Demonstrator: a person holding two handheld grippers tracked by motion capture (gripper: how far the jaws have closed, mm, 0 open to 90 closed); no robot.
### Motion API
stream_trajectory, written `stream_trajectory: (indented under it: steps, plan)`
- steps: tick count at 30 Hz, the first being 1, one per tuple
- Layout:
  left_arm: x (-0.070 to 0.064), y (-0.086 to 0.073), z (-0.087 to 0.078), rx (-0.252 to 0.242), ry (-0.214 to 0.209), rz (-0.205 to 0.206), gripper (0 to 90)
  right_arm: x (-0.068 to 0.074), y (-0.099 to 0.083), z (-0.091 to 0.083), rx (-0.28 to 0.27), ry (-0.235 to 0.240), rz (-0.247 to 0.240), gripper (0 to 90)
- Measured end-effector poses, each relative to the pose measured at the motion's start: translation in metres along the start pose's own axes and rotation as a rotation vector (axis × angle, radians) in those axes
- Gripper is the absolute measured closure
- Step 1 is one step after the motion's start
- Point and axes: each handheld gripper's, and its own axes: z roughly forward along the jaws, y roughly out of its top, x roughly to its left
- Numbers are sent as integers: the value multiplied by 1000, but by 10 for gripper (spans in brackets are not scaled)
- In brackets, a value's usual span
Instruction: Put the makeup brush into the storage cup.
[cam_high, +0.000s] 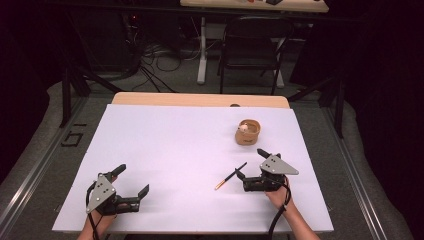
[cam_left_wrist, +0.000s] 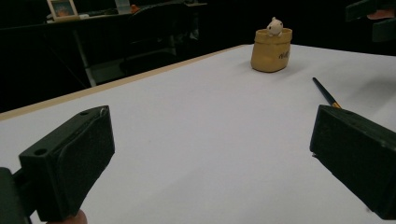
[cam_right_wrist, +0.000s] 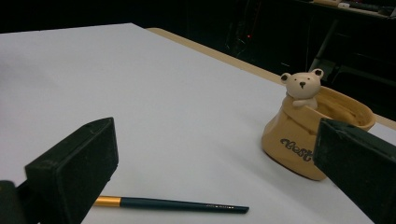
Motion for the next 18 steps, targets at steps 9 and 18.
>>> stream_trajectory:
  steps: [9,18]
  plan:
    - [1,0,-1,-4,4,-4,1,-3,4,8,16,13,3,0]
    - [1,0,0,-1,5,-3,1,-5,6,8,33,30,-7,0]
